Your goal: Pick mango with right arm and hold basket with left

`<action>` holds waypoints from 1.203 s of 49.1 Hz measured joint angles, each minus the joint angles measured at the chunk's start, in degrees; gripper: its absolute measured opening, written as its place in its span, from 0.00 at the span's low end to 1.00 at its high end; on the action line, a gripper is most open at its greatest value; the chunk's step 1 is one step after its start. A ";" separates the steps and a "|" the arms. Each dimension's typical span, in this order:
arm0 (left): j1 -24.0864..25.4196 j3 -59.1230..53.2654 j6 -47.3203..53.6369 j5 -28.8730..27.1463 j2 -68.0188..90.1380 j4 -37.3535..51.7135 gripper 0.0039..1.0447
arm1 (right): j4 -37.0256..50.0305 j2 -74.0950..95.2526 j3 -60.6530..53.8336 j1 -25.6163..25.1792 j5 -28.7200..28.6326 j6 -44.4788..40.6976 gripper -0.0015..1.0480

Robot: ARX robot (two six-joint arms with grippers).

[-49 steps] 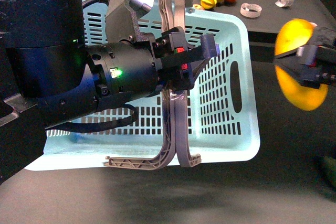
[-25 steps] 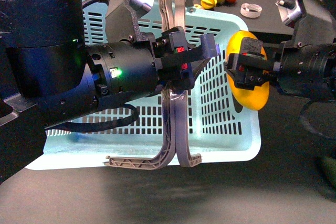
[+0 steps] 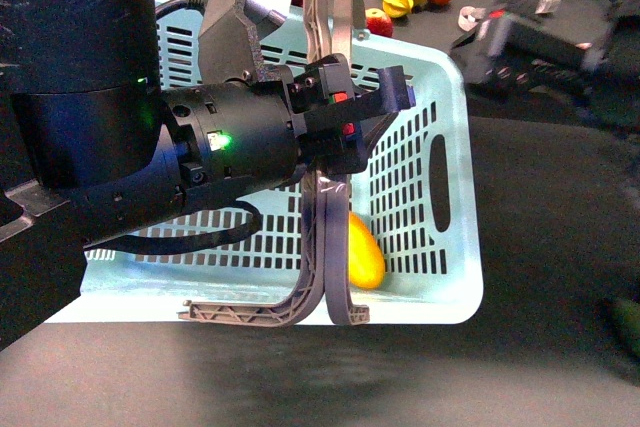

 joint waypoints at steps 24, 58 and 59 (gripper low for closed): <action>0.02 0.00 0.22 0.26 0.00 0.00 0.15 | -23.58 -43.85 -18.82 -11.26 6.34 1.20 0.92; -0.04 0.00 0.20 0.22 -0.07 0.00 0.15 | 0.81 -50.01 -33.03 -14.21 5.62 -12.48 0.67; -0.02 0.02 0.22 0.22 -0.07 0.00 0.15 | 1.99 -50.75 -33.42 -14.23 5.60 -13.92 0.64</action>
